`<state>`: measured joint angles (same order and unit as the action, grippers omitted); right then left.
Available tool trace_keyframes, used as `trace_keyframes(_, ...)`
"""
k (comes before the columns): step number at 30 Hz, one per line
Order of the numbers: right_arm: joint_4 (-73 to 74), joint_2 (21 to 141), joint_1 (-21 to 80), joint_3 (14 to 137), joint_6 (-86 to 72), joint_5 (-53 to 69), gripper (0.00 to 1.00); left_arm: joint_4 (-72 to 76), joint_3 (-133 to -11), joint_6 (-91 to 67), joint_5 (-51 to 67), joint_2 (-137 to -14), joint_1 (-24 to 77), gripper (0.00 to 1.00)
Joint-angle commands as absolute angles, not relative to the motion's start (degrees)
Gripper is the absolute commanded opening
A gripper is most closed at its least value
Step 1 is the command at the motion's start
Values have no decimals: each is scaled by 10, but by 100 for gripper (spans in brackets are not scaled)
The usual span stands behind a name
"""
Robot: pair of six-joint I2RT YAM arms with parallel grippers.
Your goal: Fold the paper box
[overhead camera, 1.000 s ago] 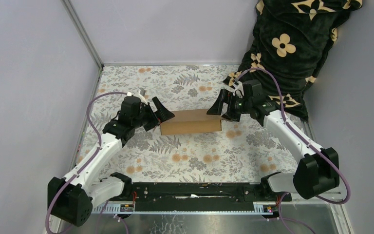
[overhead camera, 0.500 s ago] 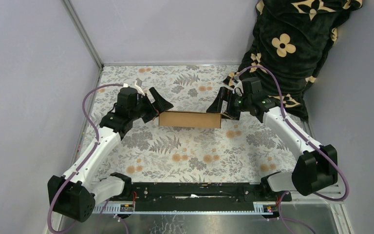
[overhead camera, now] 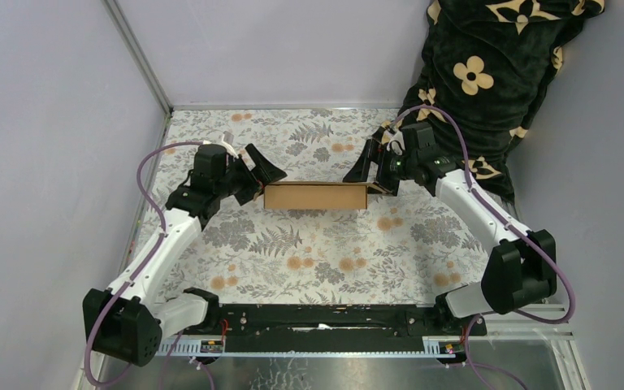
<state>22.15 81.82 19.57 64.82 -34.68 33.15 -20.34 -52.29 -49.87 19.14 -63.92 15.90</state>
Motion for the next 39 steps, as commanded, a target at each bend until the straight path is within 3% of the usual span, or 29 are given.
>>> trace_keyframes(1, 192, 834, 206, 702, -378, 443, 100, -160, -535, -546, 299, -655, 164, 98)
trace_keyframes(21, 241, 912, 183, 794, -389, 500, 100, -164, -565, -569, 369, -708, 119, 98)
trace_keyframes(39, 227, 878, 182, 755, -440, 514, 99, -231, -611, -594, 363, -700, 115, 98)
